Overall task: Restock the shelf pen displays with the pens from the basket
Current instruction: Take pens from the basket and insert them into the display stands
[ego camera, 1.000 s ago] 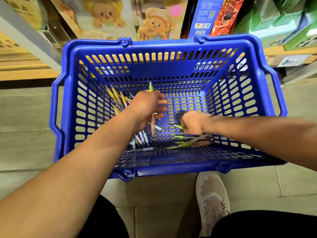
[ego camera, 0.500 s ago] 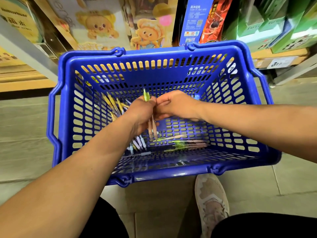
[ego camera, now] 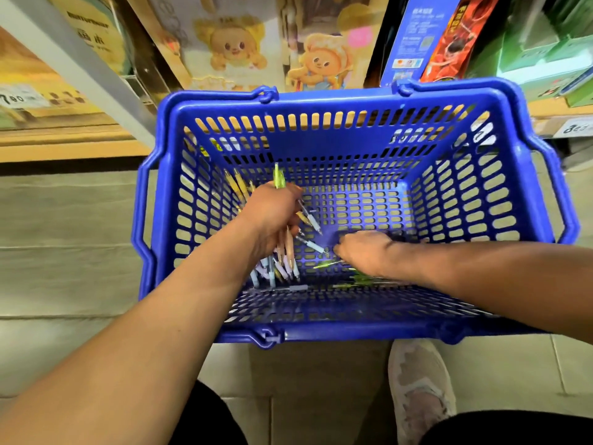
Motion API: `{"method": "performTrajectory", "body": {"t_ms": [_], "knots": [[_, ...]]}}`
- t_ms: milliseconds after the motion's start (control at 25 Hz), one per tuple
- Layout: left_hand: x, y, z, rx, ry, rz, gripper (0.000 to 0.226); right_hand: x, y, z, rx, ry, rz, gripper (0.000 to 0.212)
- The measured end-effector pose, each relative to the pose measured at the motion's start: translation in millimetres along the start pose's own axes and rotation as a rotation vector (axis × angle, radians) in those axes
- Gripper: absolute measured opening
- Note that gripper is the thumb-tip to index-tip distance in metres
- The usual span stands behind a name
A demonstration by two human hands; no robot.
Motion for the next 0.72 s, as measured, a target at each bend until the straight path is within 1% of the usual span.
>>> {"method": "performTrajectory", "body": {"t_ms": [80,120,200,240,320,360,440,480,520,560,640,680,720], "knots": [[0,-4,1,-0.016,-0.047,-0.034,0.015,-5,2,-4,-0.021,-0.042,-0.022,0.034],[1,-6,1,-0.033,-0.065,-0.054,0.018,-10,1,-1,-0.035,-0.015,-0.047,0.029],[1,-7,2,-0.070,-0.079,-0.067,0.022,-26,-3,11,-0.052,0.135,-0.054,0.017],[1,-6,2,-0.079,-0.070,-0.059,0.022,-36,-7,19,-0.045,0.230,-0.016,0.016],[-1,-2,3,-0.071,-0.052,-0.022,0.022,-58,-15,33,-0.007,0.407,0.129,0.015],[0,-2,4,-0.062,-0.048,-0.008,0.019,-67,-20,38,0.022,0.531,0.217,0.014],[3,-1,5,-0.053,-0.049,-0.005,0.015,-78,-27,44,0.078,0.869,0.365,0.008],[6,-1,5,-0.053,-0.054,-0.024,0.015,-83,-30,42,0.084,1.016,0.418,0.005],[11,-2,5,-0.060,-0.067,-0.056,0.016,-88,-31,38,0.070,1.112,0.468,0.004],[17,-2,4,-0.071,-0.101,-0.093,0.016,-93,-32,35,0.050,1.160,0.517,0.004],[25,-3,4,-0.085,-0.221,-0.137,0.015,-101,-33,26,0.005,1.162,0.592,0.006],[27,-4,4,-0.082,-0.260,-0.138,0.015,-101,-33,24,-0.030,1.213,0.599,0.009],[28,-4,4,-0.069,-0.261,-0.125,0.017,-100,-33,25,-0.083,1.327,0.571,0.011]]}}
Point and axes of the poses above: each hand's wrist, its own y-axis towards the middle knuckle, its own x-axis out of the palm, z = x × y, the point moved 4 cm from there along y, towards the middle knuckle, and after that the axes turned 7 degrees about -x, right-handed, at the moved point
